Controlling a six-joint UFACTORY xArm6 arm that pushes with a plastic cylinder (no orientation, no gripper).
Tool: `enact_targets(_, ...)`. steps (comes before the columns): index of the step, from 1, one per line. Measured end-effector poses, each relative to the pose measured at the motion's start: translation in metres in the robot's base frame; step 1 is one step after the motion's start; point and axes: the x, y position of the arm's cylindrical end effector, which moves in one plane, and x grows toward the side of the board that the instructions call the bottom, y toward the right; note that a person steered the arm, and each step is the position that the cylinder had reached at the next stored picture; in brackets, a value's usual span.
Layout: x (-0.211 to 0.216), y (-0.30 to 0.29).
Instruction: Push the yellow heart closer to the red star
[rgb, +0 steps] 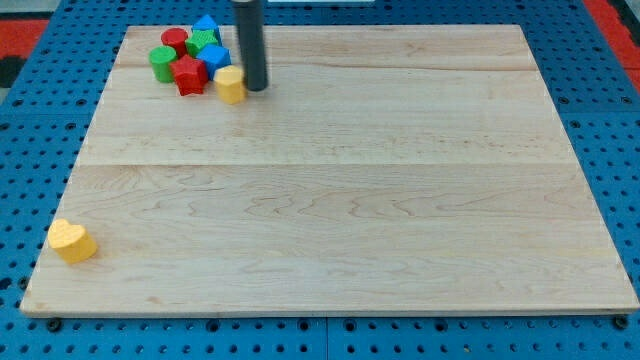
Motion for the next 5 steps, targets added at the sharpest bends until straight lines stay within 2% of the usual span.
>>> enact_targets(1, 0.032, 0.073)
enact_targets(2, 0.152, 0.077)
enact_targets(3, 0.267, 0.048)
enact_targets(4, 0.294, -0.041)
enact_targets(5, 0.290, -0.137)
